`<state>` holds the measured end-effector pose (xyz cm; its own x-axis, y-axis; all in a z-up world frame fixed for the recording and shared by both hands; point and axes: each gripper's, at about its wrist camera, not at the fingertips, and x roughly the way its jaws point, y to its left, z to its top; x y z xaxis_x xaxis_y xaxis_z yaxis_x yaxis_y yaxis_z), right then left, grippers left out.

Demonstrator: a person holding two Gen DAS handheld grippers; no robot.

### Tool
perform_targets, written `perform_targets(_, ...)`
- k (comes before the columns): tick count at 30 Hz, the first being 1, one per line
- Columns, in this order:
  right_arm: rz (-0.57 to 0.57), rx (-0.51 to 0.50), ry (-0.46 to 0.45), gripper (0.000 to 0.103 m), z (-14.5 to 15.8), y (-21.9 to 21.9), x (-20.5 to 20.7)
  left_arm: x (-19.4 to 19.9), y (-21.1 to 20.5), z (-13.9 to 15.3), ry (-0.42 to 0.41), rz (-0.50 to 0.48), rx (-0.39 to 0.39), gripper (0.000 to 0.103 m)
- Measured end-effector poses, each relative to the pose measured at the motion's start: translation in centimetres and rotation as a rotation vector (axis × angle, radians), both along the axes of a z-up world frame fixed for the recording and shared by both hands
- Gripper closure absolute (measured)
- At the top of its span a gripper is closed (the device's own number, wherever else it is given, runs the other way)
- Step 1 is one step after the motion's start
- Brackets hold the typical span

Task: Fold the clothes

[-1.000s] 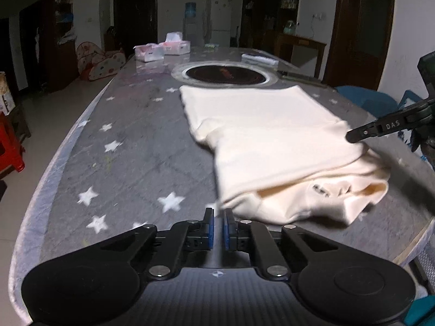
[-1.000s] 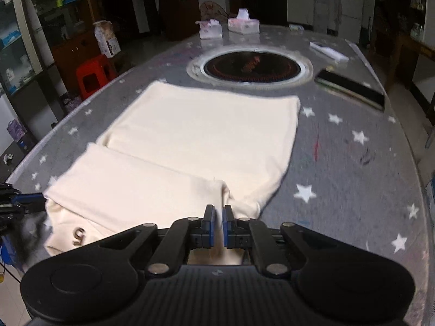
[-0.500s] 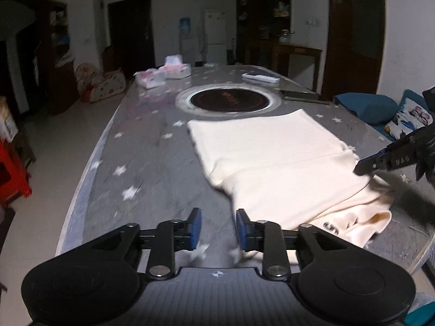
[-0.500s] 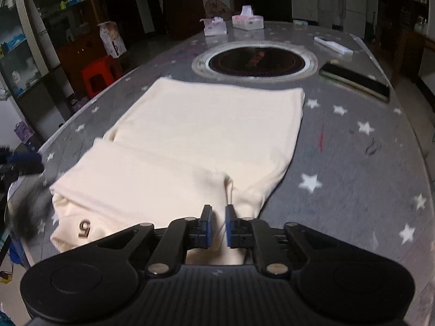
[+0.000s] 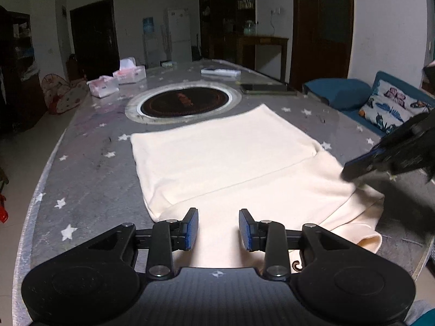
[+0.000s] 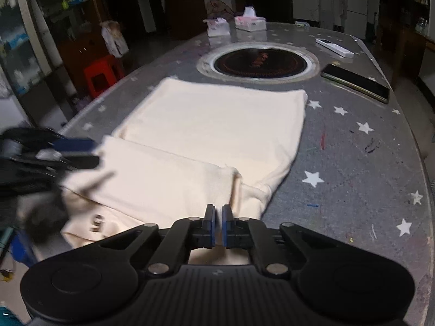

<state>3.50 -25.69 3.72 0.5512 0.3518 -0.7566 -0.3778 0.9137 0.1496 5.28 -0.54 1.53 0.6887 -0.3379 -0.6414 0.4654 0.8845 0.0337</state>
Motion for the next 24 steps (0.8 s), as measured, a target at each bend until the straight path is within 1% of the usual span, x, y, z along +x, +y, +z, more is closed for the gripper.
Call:
perform_targets(2, 0.000, 0.010, -0.003, 0.099, 0.6, -0.2, -0.4, 0.4, -0.3, -0.3, 0.015, 0.009, 0.015, 0.061)
perform_targets(4, 0.000, 0.001, 0.031, 0.099, 0.1, -0.2, -0.2, 0.7, -0.5, -0.7, 0.029, 0.015, 0.021, 0.060)
perform_targets(7, -0.022, -0.015, 0.037, 0.097, -0.7, -0.4, 0.3, 0.7, -0.5, -0.8, 0.039, 0.018, 0.028, 0.060)
perform_targets(9, -0.031, -0.011, -0.016, 0.097, 0.1, -0.4, 0.2, 0.7, -0.4, -0.6, 0.040, 0.012, 0.031, 0.059)
perform_targets(12, -0.005, 0.014, -0.073, 0.097, 1.2, 0.0, 0.4, 1.1, -0.5, -0.4, 0.035, 0.005, 0.037, 0.059)
perform_targets(15, 0.026, 0.014, -0.092, 0.097, 1.0, 0.9, 1.3, 1.5, -0.9, -0.7, 0.042, -0.005, 0.046, 0.059)
perform_targets(16, 0.032, 0.011, -0.088, 0.097, 0.6, 1.2, 1.8, 1.6, -1.0, -0.8, 0.045, -0.008, 0.049, 0.059)
perform_targets(20, 0.023, -0.015, -0.027, 0.097, -1.1, 1.5, 3.1, 1.3, -1.2, -1.2, 0.047, -0.028, 0.077, 0.059)
perform_targets(22, 0.035, -0.016, -0.021, 0.096, -1.1, 1.2, 2.9, 0.8, -1.1, -0.9, 0.042, -0.047, 0.077, 0.059)
perform_targets(24, 0.078, -0.027, -0.033, 0.095, -0.6, 1.1, 1.8, 0.1, -1.2, -0.6, 0.034, -0.079, 0.081, 0.059)
